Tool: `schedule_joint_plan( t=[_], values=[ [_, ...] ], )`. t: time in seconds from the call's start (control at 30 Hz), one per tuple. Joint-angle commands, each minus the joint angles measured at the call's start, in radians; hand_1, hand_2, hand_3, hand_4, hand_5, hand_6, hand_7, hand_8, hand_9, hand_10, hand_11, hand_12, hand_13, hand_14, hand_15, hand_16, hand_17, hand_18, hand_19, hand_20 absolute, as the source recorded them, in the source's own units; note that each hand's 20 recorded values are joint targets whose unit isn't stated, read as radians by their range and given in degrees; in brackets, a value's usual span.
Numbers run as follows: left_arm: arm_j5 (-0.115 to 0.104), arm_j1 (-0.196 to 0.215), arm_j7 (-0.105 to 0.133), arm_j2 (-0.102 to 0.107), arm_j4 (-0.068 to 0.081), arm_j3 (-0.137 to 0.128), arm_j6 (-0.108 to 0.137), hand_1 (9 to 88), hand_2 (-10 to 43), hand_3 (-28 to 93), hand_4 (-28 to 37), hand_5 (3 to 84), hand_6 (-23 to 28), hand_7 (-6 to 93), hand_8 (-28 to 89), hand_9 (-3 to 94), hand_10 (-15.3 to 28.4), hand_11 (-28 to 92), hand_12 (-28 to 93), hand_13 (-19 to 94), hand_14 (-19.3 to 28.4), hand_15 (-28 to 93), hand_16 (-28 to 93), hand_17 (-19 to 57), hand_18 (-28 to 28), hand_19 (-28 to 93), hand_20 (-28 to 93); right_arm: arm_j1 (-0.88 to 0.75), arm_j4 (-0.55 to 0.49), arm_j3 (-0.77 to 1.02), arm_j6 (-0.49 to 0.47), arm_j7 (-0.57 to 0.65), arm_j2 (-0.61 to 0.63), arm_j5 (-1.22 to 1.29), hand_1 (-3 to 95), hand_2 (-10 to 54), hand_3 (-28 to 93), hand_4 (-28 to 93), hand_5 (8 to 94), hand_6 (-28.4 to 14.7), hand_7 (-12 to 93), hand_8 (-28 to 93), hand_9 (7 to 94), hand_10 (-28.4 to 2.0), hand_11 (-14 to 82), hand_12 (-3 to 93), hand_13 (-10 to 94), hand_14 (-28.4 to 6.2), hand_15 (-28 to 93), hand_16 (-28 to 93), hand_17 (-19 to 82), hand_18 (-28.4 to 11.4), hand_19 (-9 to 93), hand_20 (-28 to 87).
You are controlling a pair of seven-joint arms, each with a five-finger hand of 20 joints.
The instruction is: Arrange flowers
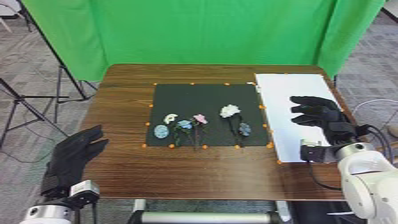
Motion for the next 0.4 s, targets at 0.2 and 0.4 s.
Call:
schedule_joint_plan(
  t=[0.2, 0.4],
  values=[
    [0.018, 0.007, -0.025, -0.025, -0.01, -0.016, -0.021, 27.6, 2.5, 82, -20.2, 42.5, 11.6, 19.7, -11, 31.4, 18.8, 34, 9, 21, 24.6, 61, -14, -9.8, 21.3, 59, 10, 0.002, -0.012, -0.003, 0.008, 0.005, -0.004, -0.006, 26.5, 3.9, 90, -28, 48.7, -1.5, 21, -15, 52.3, -14.2, 15.4, 14.3, 43, -17.0, 39, 13, 12, -19.3, 58, 15],
    [0.015, 0.009, -0.022, -0.026, -0.012, -0.015, -0.019, 27.7, 2.6, 82, -20.2, 42.7, 11.7, 19.9, -11, 31.6, 19.1, 35, 9, 21, 24.6, 62, -14, -9.8, 21.3, 59, 10, 0.0, -0.013, 0.003, 0.004, 0.007, -0.006, -0.001, 26.5, 4.0, 90, -28, 48.8, -1.5, 21, -15, 52.2, -14.3, 15.3, 14.3, 43, -17.0, 39, 13, 12, -19.3, 58, 15]
  ],
)
